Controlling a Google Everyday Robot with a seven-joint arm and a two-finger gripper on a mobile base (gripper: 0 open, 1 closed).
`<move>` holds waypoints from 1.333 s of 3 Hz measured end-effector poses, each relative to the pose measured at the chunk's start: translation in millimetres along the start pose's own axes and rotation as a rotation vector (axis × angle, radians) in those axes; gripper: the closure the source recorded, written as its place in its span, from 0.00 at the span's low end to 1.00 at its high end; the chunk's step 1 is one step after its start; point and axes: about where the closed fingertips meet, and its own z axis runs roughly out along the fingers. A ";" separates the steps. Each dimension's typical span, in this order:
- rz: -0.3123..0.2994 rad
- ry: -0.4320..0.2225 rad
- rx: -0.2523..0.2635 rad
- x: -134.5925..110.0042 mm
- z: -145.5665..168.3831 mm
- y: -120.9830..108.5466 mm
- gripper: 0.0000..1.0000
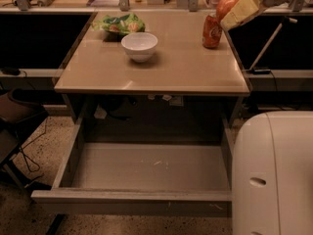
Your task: Place apple into top drawer
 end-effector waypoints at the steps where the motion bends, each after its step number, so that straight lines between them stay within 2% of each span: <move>1: 0.099 -0.010 -0.008 17.2 -40.4 11.8 1.00; 2: 0.257 -0.014 0.027 37.6 -88.5 22.9 1.00; 4: 0.281 -0.077 0.043 27.4 -86.0 12.1 1.00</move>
Offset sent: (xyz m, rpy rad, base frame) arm -0.2988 -0.0309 0.0106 0.0237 0.5374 -0.2750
